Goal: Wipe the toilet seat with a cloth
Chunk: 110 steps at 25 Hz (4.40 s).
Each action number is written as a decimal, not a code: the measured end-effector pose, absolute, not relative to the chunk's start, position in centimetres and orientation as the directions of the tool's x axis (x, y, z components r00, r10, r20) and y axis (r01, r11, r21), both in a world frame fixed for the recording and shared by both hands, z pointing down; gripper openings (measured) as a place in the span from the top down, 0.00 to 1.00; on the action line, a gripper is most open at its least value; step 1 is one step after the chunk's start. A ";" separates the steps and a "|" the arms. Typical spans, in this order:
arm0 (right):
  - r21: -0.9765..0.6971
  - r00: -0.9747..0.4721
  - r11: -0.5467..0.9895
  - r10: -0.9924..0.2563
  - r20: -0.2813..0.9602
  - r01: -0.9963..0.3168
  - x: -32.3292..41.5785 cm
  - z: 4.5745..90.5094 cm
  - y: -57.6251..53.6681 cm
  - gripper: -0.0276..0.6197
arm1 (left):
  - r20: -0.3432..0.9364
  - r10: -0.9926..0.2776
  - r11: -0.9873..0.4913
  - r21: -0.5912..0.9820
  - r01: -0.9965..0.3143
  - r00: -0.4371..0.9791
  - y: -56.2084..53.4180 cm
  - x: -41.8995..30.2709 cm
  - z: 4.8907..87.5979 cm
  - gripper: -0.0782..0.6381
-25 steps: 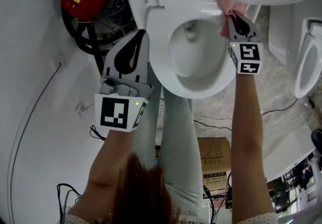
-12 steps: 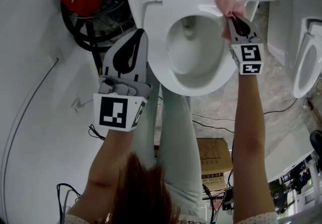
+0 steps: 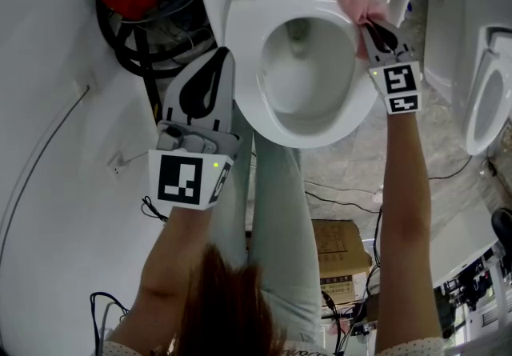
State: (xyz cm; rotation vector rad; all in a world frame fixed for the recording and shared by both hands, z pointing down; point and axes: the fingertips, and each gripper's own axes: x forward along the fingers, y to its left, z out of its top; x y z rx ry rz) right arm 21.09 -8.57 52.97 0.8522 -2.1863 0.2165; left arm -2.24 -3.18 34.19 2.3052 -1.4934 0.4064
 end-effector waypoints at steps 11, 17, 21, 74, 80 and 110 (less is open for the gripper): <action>0.159 -0.511 0.857 -0.430 0.744 -0.490 21.3 53.3 -7.1 0.92 | 0.432 -0.803 -0.386 0.145 -0.911 0.410 -2.2 -1.5 34.5 0.89; 0.150 -0.519 0.866 -0.415 0.747 -0.477 21.8 53.3 -6.2 0.92 | 0.431 -0.797 -0.399 0.149 -0.905 0.422 -2.1 -1.1 34.4 0.89; 0.141 -0.520 0.868 -0.407 0.751 -0.476 22.1 53.5 -5.5 0.92 | 0.430 -0.796 -0.404 0.148 -0.903 0.426 -2.1 -1.2 34.4 0.89; 0.010 -0.499 0.903 -0.246 0.831 -0.430 24.5 54.7 5.0 0.92 | 0.440 -0.770 -0.445 0.150 -0.883 0.462 0.4 -0.9 34.5 0.89; -0.013 -0.497 0.902 -0.226 0.838 -0.431 24.5 54.8 6.2 0.92 | 0.439 -0.766 -0.451 0.151 -0.879 0.469 0.6 -0.7 34.5 0.89; -0.121 -0.451 0.866 -0.130 0.883 -0.486 24.3 55.2 12.2 0.92 | 0.450 -0.768 -0.440 0.146 -0.886 0.456 1.9 -0.6 34.7 0.89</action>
